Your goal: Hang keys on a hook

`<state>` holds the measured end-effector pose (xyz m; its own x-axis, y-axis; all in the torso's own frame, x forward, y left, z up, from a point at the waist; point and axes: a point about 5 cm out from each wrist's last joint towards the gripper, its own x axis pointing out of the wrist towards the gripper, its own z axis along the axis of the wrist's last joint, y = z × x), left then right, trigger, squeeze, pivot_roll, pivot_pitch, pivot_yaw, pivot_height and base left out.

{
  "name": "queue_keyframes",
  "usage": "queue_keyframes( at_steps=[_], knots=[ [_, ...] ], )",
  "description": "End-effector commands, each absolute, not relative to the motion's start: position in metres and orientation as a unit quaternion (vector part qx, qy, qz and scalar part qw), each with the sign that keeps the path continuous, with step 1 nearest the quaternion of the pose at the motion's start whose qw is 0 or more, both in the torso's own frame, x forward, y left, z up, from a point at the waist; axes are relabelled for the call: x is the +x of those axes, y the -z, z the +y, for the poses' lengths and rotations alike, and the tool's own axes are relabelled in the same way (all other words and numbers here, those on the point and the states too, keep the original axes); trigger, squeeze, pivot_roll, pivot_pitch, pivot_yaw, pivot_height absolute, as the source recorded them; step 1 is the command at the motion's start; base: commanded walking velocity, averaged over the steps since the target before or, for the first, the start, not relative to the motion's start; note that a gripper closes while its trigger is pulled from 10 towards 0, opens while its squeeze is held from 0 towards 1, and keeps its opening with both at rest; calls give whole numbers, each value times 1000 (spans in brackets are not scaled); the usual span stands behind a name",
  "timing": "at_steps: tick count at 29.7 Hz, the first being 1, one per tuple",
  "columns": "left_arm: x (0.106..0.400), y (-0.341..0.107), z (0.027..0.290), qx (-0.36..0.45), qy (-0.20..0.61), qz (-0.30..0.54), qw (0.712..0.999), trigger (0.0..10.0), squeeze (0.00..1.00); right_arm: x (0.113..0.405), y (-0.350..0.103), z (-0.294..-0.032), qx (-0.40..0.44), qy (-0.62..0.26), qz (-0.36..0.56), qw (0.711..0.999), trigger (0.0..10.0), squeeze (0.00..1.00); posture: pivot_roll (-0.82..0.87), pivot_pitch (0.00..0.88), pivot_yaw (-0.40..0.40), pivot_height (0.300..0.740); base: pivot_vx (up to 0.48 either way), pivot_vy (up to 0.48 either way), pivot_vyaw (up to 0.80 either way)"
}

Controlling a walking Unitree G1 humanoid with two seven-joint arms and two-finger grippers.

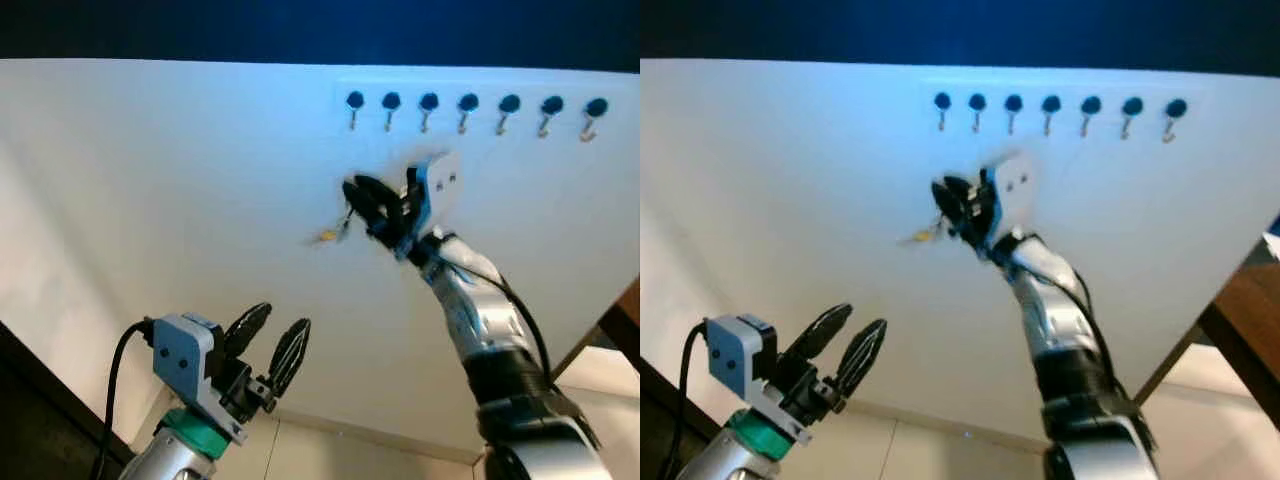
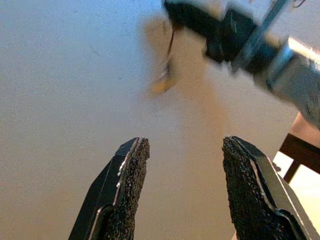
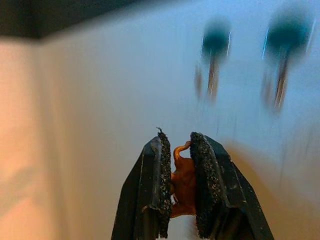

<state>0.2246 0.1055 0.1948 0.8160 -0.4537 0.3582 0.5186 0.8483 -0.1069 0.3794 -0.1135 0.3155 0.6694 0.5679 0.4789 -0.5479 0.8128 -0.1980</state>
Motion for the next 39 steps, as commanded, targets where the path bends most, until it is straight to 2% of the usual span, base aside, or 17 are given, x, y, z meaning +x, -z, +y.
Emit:
queue_keyframes(
  at_steps=[1,3,5,7,16,30,33,39],
  knots=[
    [223,-193,108,-93,253,-156,950,10000,0,378,-319,-112,-11,-308,-277,910,10000,0,-115,100,142,740,0,0,0],
    [224,-193,108,-92,250,-156,951,10000,0,381,-361,-118,69,-263,-337,901,10000,0,-111,99,138,740,0,0,0],
    [224,-193,108,-92,250,-156,951,10000,0,381,-361,-118,69,-263,-337,901,10000,0,-111,99,138,740,0,0,0],
    [223,-193,109,-92,249,-155,952,10000,0,383,-374,-131,102,-230,-356,900,10000,0,-111,99,138,740,0,0,0],
    [223,-193,108,-93,251,-156,951,10000,0,381,-374,-135,86,-233,-356,901,10000,0,-116,101,143,740,0,0,0],
    [223,-193,108,-94,252,-155,951,10000,0,382,-353,-142,68,-220,-328,916,10000,0,-116,101,143,740,0,0,0],
    [223,-193,107,-95,254,-155,950,10000,0,382,-322,-146,64,-204,-298,930,10000,0,-115,100,141,740,0,0,0],
    [223,-193,107,-95,254,-155,950,10000,0,382,-309,-147,67,-195,-284,936,10000,0,-117,95,141,740,0,0,0]
  ],
)
